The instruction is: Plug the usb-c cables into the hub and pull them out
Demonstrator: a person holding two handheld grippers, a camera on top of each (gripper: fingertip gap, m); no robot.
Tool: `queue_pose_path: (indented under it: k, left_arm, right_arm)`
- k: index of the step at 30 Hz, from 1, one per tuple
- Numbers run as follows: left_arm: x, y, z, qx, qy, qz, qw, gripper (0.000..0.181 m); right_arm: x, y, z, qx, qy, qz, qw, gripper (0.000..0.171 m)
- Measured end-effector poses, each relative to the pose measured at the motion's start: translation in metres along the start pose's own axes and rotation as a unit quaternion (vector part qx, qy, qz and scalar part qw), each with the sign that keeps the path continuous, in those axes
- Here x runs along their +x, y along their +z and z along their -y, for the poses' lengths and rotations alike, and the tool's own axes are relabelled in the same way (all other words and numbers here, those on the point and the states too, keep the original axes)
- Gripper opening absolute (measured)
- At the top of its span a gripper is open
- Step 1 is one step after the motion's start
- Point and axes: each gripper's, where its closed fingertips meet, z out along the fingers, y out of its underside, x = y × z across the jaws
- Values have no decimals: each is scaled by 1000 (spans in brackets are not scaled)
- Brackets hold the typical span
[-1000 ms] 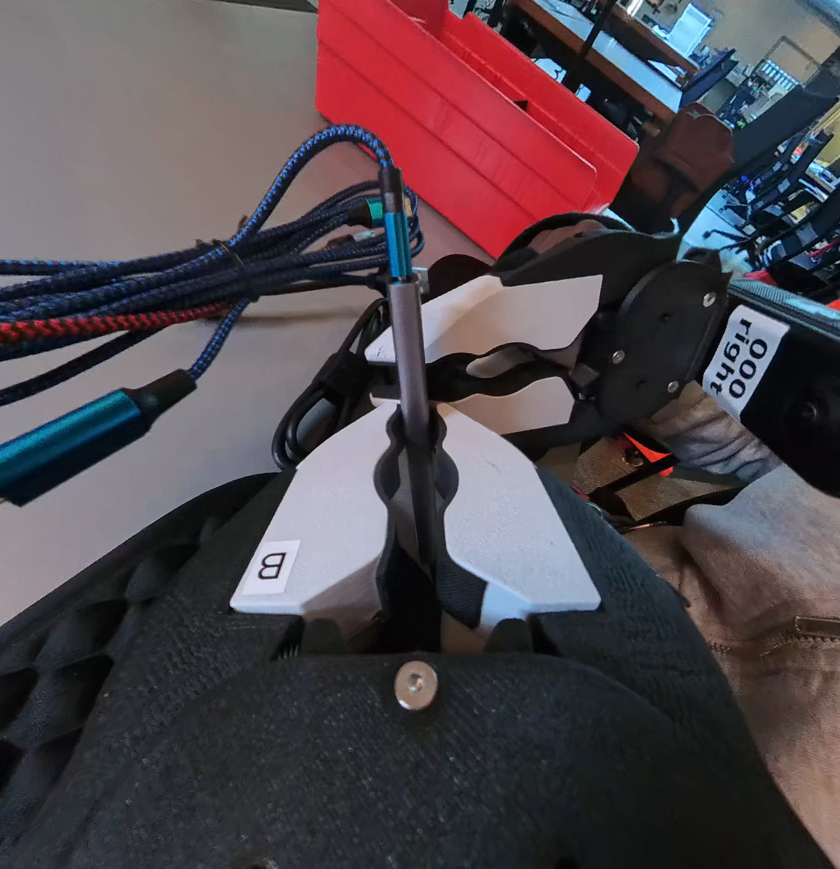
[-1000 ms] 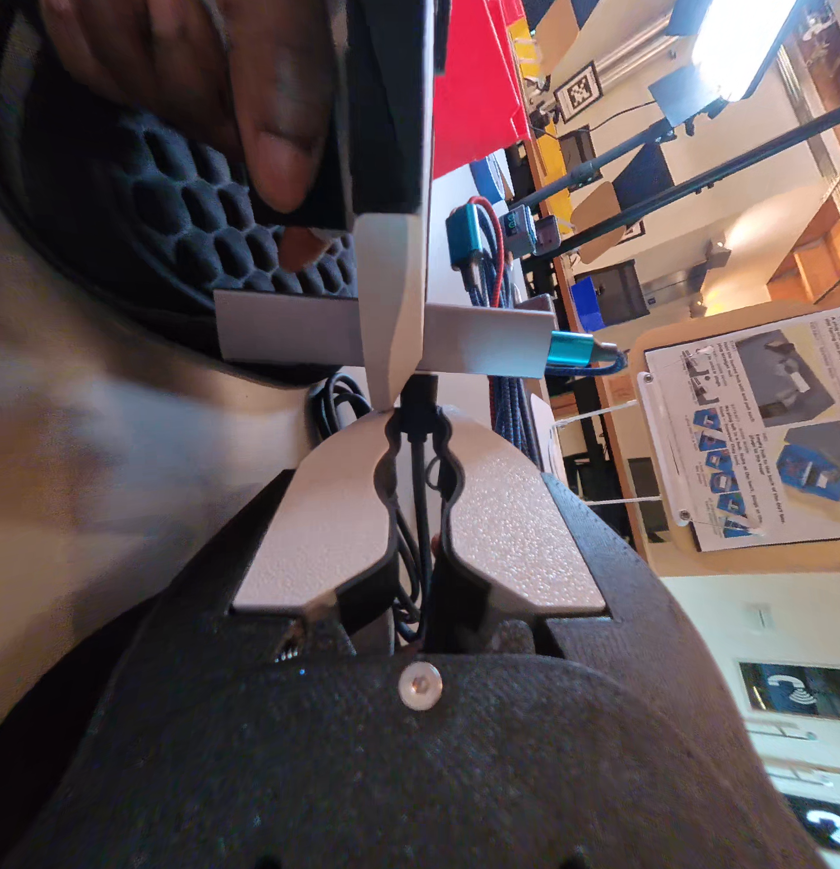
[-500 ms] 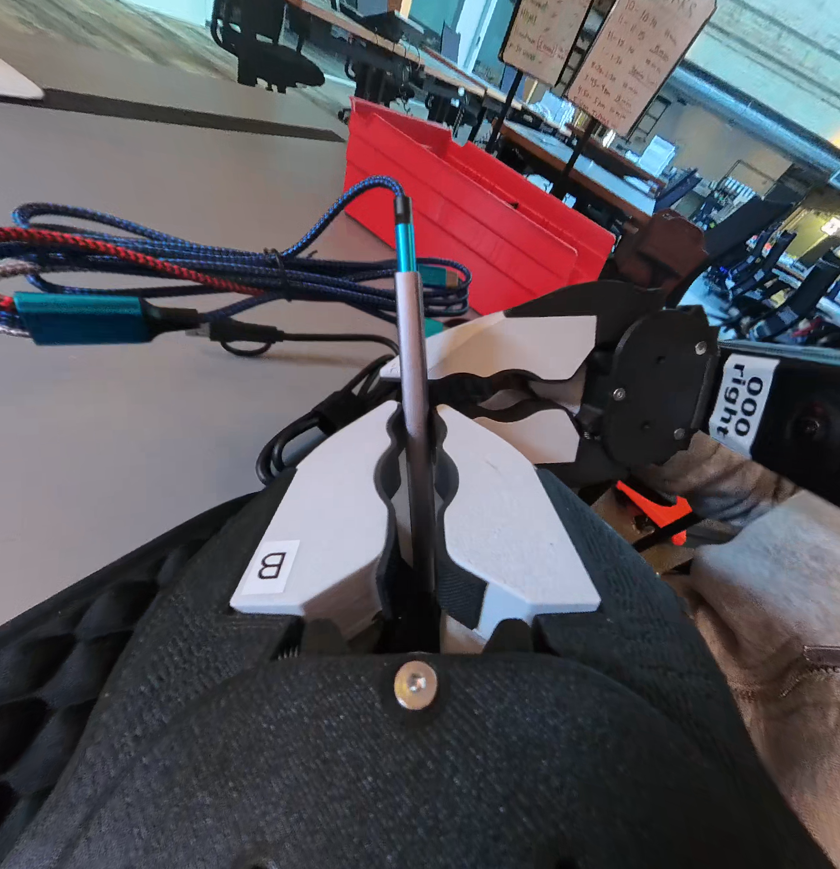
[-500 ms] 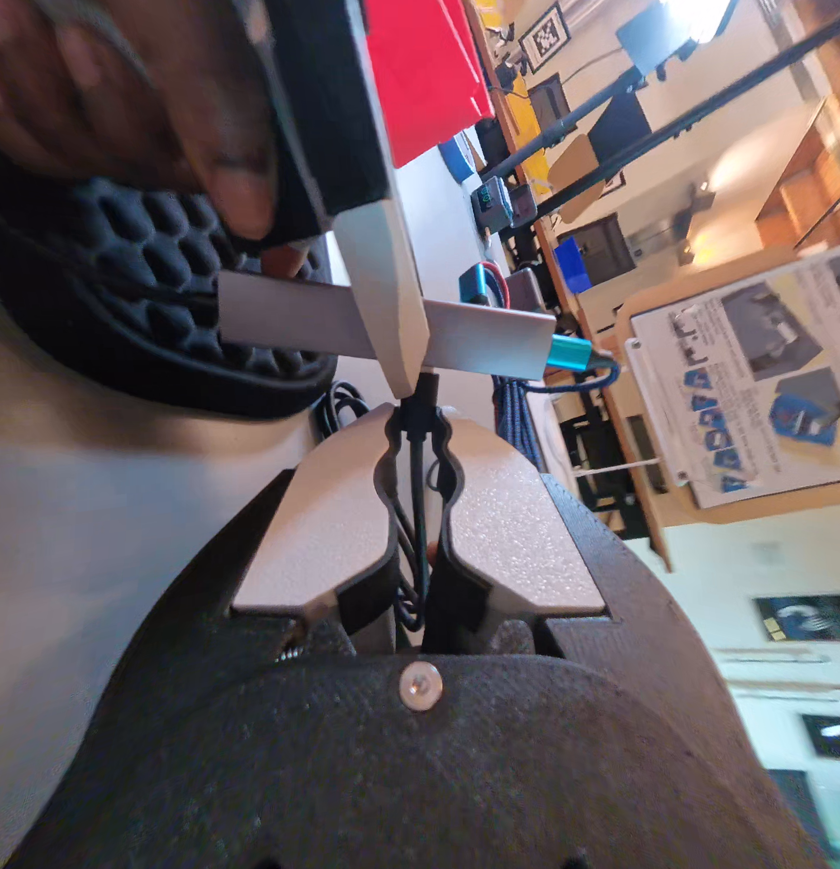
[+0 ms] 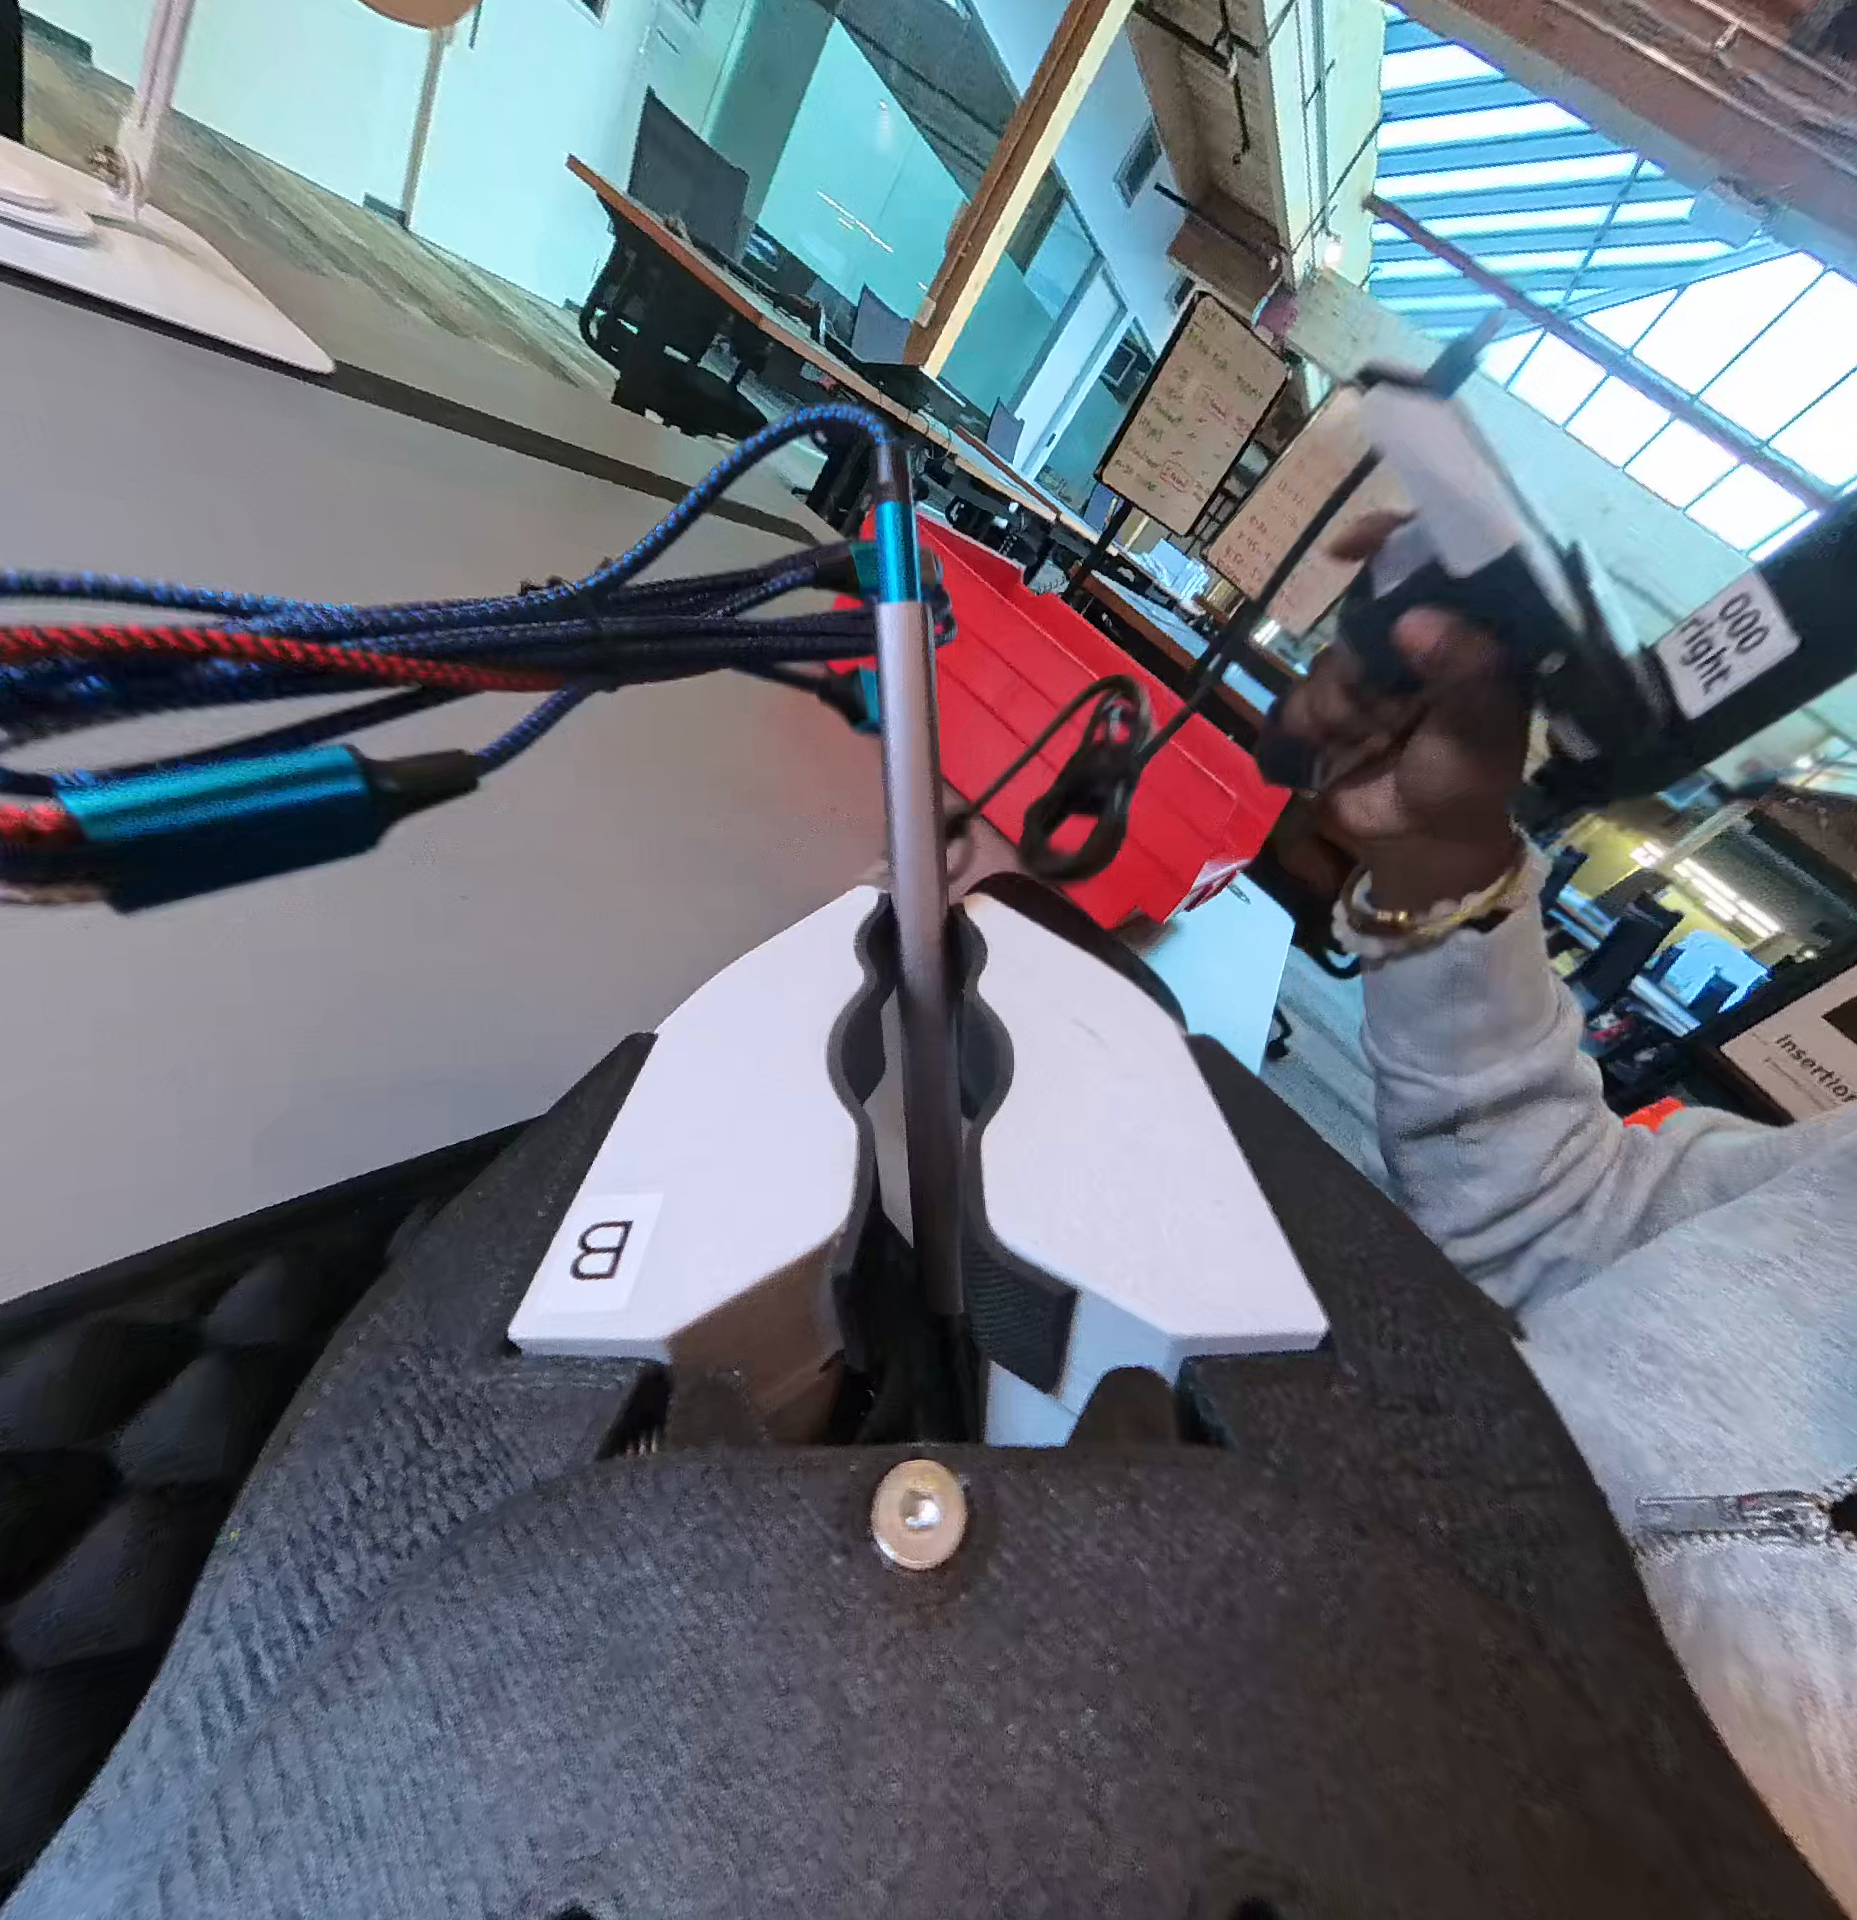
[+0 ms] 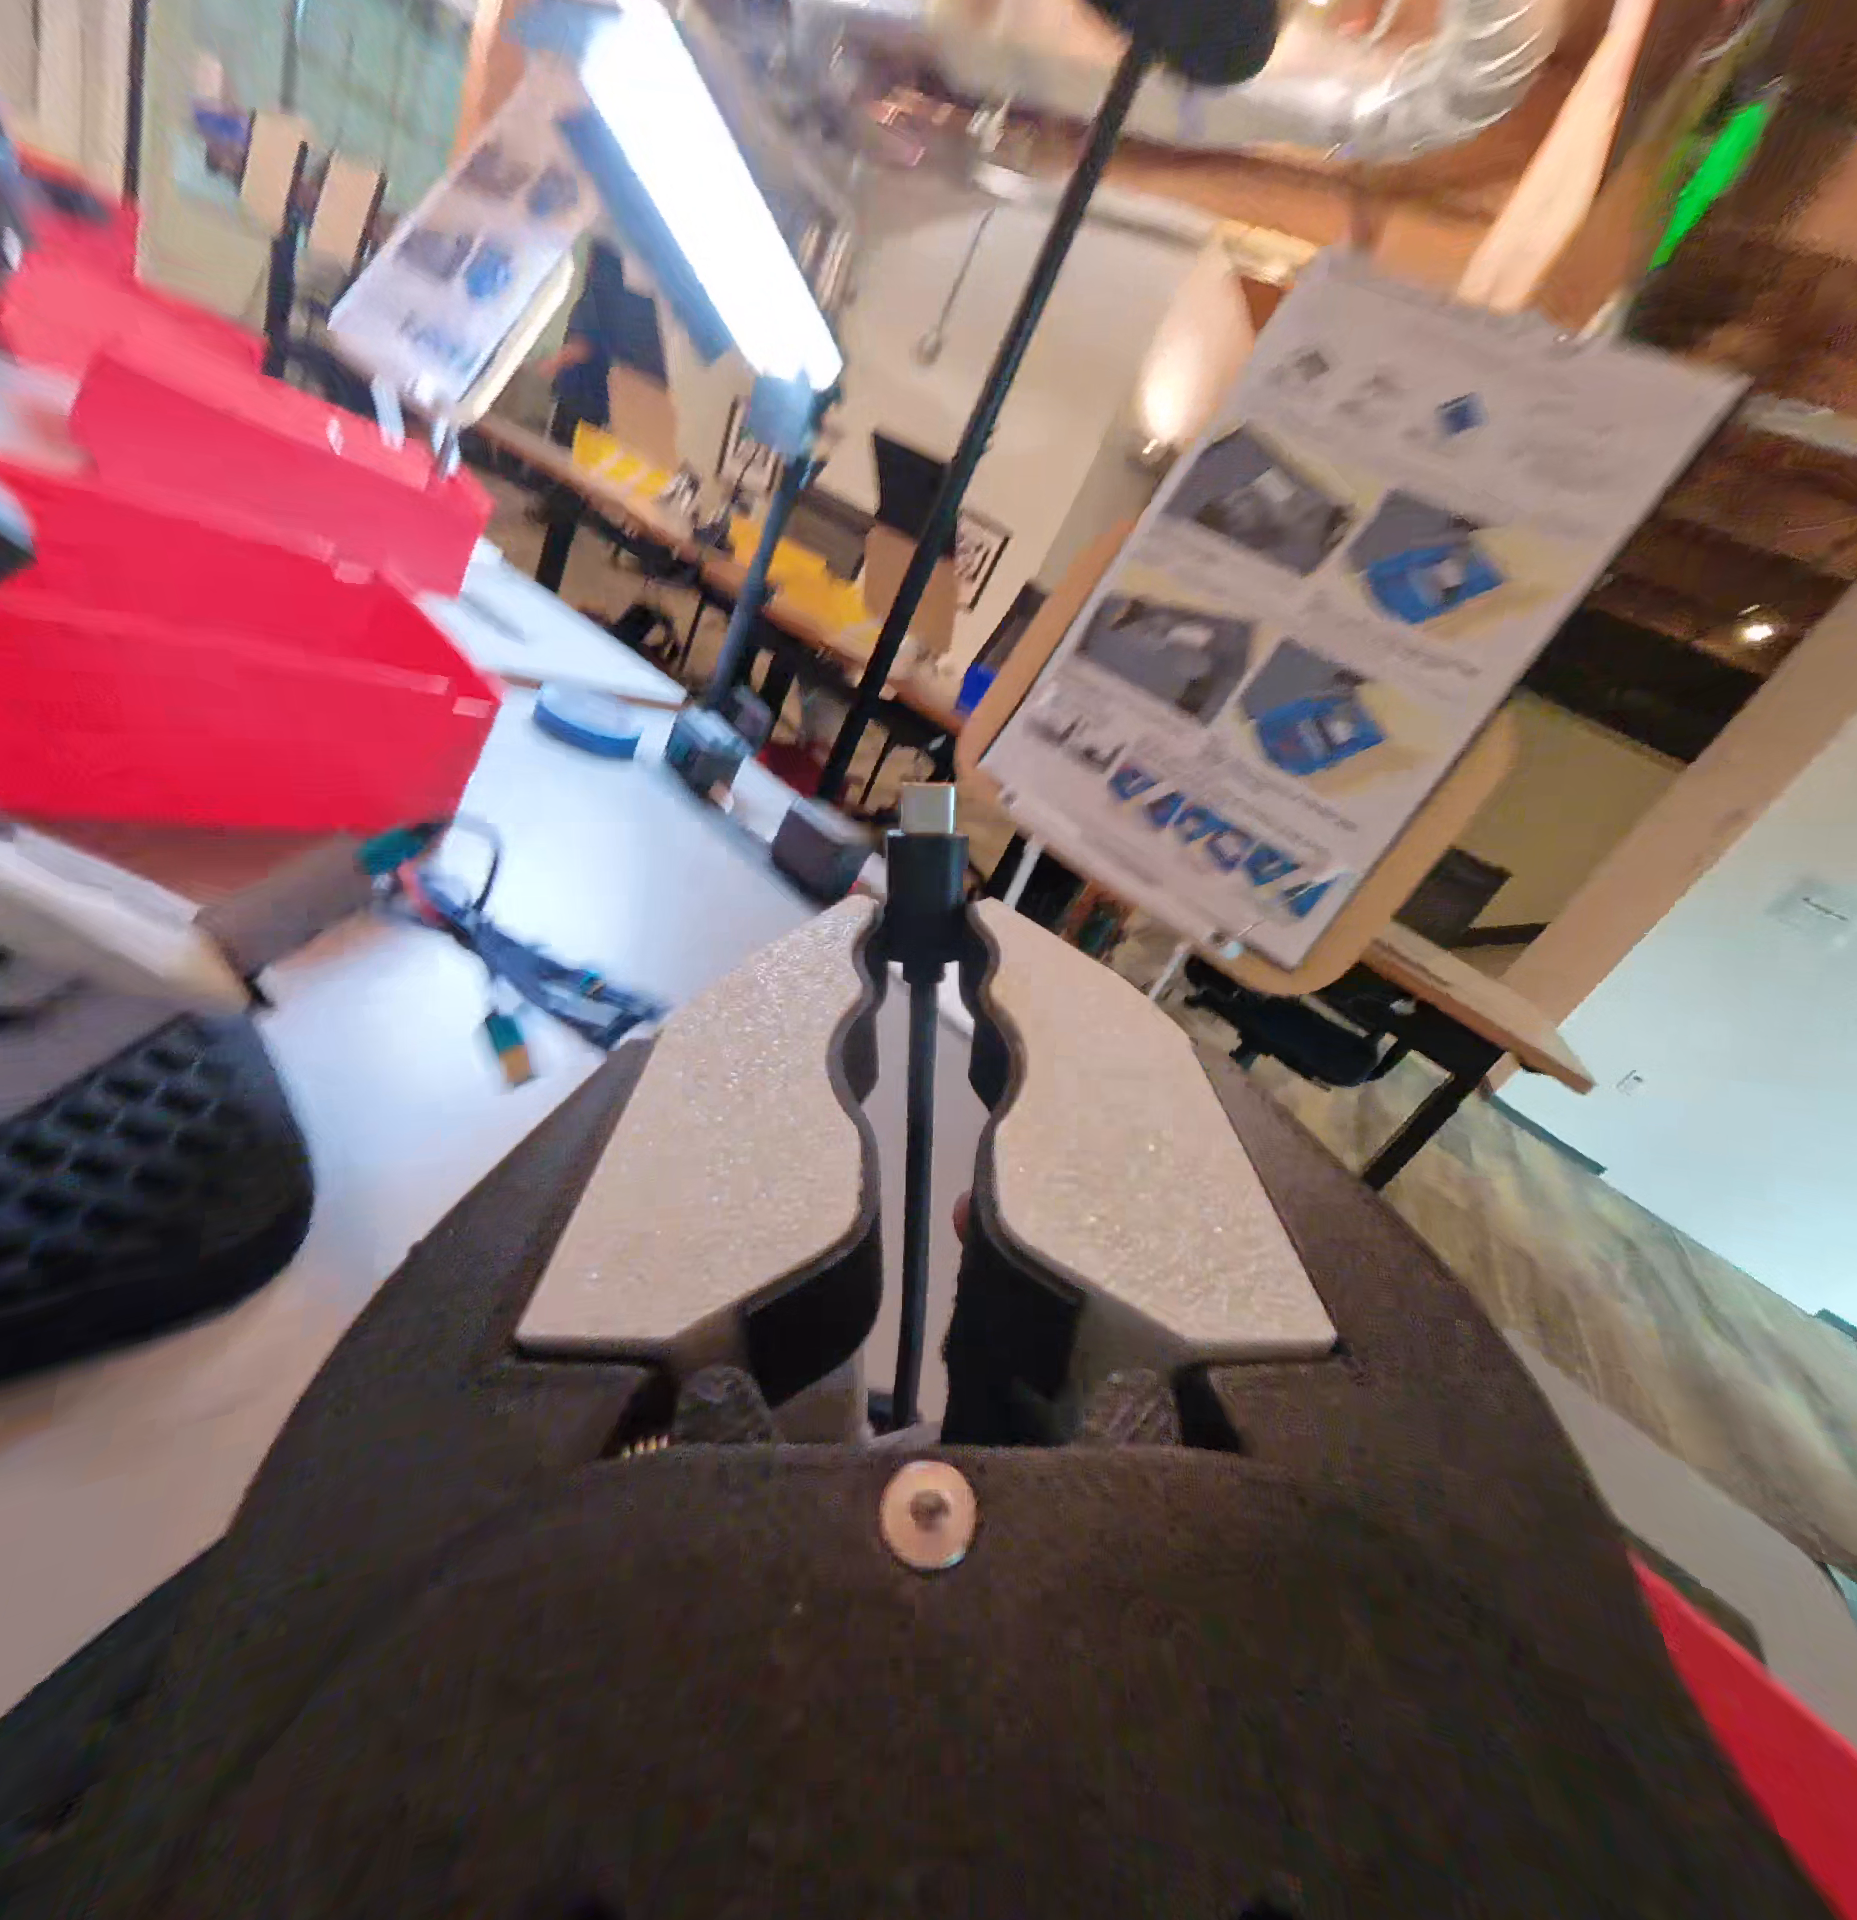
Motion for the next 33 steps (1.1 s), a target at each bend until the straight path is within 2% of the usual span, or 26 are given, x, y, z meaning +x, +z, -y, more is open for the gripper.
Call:
queue_pose_path:
  k: [3,7,11,14,18,22,27,30,33]
  left_arm:
    - [2,-2,2,10,-5,-11,1000,10]
    - [3,-2,1,6,8,-9,1000,10]
    - [3,-2,1,7,1,-13,1000,10]
    - [4,-3,2,11,1,-20,1000,10]
    - [5,-2,1,8,0,-22,1000,10]
    - [4,-2,1,8,0,-21,1000,10]
    - [3,-1,0,2,2,-17,1000,10]
    - [2,0,-1,-2,3,-12,1000,10]
    - [2,1,-2,-4,4,-9,1000,10]
  right_arm:
    - [43,-13,35,32,4,-39,999,12]
    - [94,-35,63,36,-16,-93,995,12]
    - [135,-56,68,18,-35,-140,989,12]
    - [161,-73,58,0,-29,-169,985,12]
    - [188,-98,21,-35,-10,-209,977,12]
    - [185,-119,-51,-76,55,-177,980,13]
    - [154,-139,-159,-245,130,-104,955,13]
    - [138,-145,-189,-316,173,-67,930,14]
    - [125,-143,-201,-364,176,-24,914,14]
